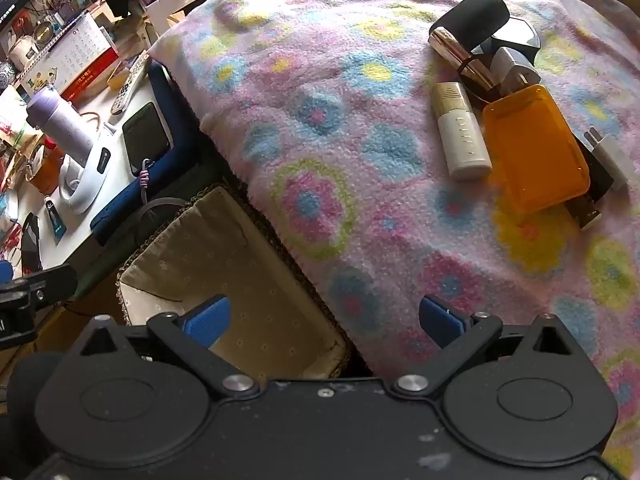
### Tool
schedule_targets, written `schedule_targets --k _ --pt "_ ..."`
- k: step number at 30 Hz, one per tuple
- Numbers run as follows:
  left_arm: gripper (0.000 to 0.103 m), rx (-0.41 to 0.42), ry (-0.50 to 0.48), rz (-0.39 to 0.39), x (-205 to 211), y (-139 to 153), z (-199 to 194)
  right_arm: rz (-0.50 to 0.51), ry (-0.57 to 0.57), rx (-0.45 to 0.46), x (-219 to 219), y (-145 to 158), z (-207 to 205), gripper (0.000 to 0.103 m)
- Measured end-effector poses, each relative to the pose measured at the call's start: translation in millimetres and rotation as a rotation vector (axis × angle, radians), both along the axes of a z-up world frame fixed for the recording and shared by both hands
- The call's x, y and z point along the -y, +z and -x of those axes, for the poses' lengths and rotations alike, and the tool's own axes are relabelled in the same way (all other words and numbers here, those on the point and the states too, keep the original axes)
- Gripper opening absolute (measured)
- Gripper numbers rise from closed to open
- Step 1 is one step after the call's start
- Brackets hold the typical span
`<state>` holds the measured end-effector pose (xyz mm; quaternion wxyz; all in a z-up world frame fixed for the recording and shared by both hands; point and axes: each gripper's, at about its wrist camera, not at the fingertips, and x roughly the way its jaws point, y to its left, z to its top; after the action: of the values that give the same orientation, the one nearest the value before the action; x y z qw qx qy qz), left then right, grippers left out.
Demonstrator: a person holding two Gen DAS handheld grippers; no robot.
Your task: Organize rigid objects
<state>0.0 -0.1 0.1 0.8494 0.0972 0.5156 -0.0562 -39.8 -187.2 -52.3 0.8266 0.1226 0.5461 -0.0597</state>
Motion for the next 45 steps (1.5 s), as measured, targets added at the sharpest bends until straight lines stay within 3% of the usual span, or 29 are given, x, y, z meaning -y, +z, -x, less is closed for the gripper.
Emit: schedule_targets --k 45 --pt "0.088 -0.019 -0.014 0.005 2.8 -4.2 2.3 -0.021 0.019 -0.048 -0.6 -13.1 -5.2 0.102"
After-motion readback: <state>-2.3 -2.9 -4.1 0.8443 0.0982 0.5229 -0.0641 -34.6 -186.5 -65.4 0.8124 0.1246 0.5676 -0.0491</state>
